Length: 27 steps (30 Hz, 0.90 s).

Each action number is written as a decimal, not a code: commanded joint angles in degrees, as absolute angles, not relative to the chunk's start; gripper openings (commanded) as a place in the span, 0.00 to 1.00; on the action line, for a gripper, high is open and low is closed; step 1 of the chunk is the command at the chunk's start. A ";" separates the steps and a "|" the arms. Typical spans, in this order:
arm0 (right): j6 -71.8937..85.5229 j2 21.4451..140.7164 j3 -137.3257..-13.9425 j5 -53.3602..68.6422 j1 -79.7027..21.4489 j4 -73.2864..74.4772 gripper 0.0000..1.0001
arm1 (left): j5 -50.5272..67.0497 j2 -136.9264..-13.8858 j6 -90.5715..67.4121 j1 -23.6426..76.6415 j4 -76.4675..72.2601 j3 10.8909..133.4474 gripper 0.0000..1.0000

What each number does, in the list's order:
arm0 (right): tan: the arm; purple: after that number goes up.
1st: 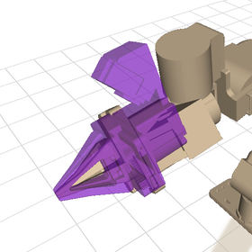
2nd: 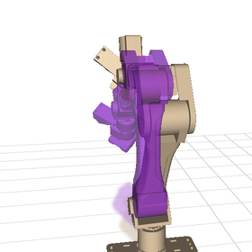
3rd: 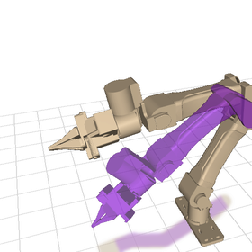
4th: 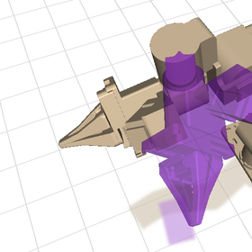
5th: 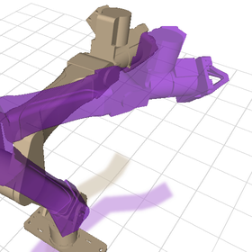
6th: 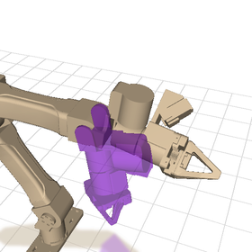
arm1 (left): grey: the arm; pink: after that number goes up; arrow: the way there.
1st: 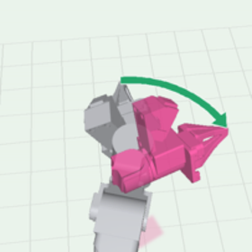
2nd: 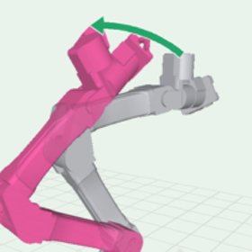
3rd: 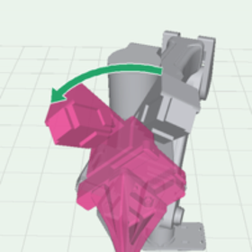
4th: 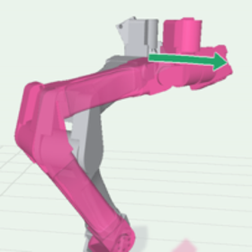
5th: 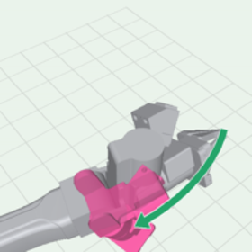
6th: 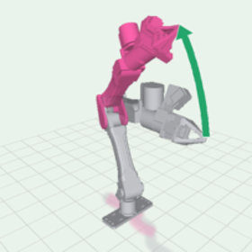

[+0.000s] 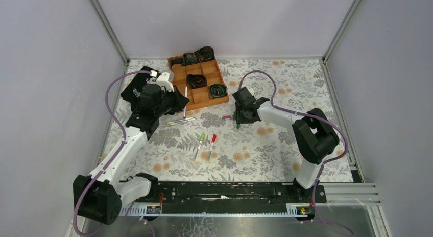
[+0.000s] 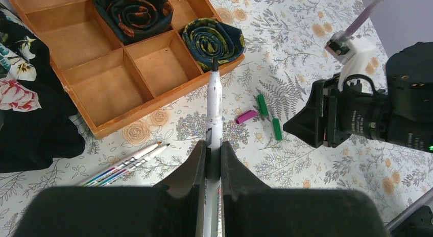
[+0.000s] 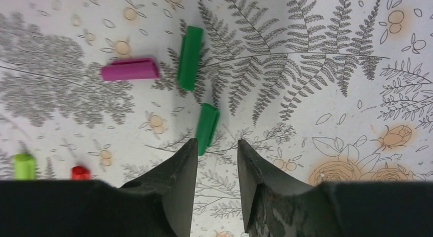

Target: Insert the pens into the pen caps

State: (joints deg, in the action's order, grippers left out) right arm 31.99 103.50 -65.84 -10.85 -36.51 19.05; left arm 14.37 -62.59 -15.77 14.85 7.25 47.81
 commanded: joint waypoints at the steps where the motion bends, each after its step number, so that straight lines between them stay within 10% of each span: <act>1: 34.10 99.84 -69.28 -8.29 -36.21 18.70 0.41 | 15.30 -61.21 -16.34 14.10 3.72 47.66 0.00; 27: 34.65 108.06 -72.07 -9.46 -36.26 21.01 0.30 | 15.49 -59.84 -16.52 13.89 4.07 47.43 0.00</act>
State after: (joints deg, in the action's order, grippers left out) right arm 34.09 107.81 -69.65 -8.36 -36.47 20.34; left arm 14.63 -60.97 -16.16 14.55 7.11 47.75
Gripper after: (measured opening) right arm 0.301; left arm 0.059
